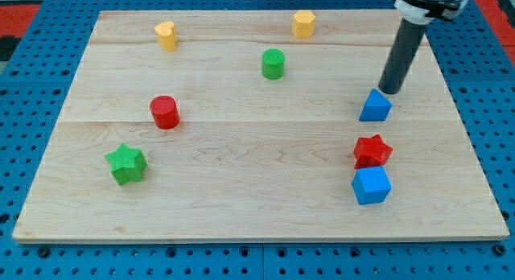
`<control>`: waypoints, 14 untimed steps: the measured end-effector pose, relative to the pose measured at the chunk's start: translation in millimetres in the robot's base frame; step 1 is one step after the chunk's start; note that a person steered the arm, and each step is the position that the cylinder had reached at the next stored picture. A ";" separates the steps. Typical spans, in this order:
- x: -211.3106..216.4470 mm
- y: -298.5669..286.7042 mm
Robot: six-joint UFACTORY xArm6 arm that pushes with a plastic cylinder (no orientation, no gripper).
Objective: Slide the green circle above the blue triangle
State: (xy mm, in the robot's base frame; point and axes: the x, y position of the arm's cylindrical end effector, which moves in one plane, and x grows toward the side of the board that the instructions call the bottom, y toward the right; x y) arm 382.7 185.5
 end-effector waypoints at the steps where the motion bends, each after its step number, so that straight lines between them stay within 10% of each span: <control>1: 22.6 -14.4; 4: 10.6 -11.9; 9: -75.3 -223.8; 14: -69.8 -140.4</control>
State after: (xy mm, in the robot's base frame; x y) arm 312.9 45.0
